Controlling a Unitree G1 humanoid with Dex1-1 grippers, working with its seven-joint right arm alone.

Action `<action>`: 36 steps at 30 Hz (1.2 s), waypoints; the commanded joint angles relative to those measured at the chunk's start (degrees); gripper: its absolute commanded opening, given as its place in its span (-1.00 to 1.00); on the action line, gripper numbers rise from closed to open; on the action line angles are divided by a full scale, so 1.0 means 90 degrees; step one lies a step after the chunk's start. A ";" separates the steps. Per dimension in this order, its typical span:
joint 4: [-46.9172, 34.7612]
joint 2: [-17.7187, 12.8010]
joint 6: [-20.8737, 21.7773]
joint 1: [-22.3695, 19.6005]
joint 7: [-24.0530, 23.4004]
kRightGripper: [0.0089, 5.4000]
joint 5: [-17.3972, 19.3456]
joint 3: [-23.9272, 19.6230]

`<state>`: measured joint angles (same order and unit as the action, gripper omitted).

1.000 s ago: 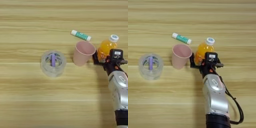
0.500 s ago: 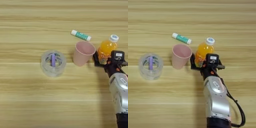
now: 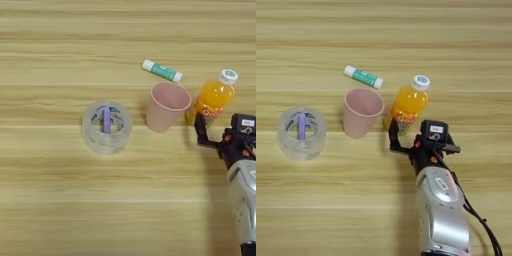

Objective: Move the objects on the table

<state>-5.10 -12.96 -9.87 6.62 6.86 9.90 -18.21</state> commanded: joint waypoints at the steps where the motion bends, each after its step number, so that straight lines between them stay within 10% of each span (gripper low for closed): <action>1: -0.0958 -0.0179 -0.0104 0.0284 0.0195 0.99 0.0019 0.0086; 36: -0.2662 -0.0836 -0.0248 0.1752 0.1833 0.99 -0.0854 0.1816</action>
<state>-25.41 -18.64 -14.47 23.30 23.17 2.59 -1.77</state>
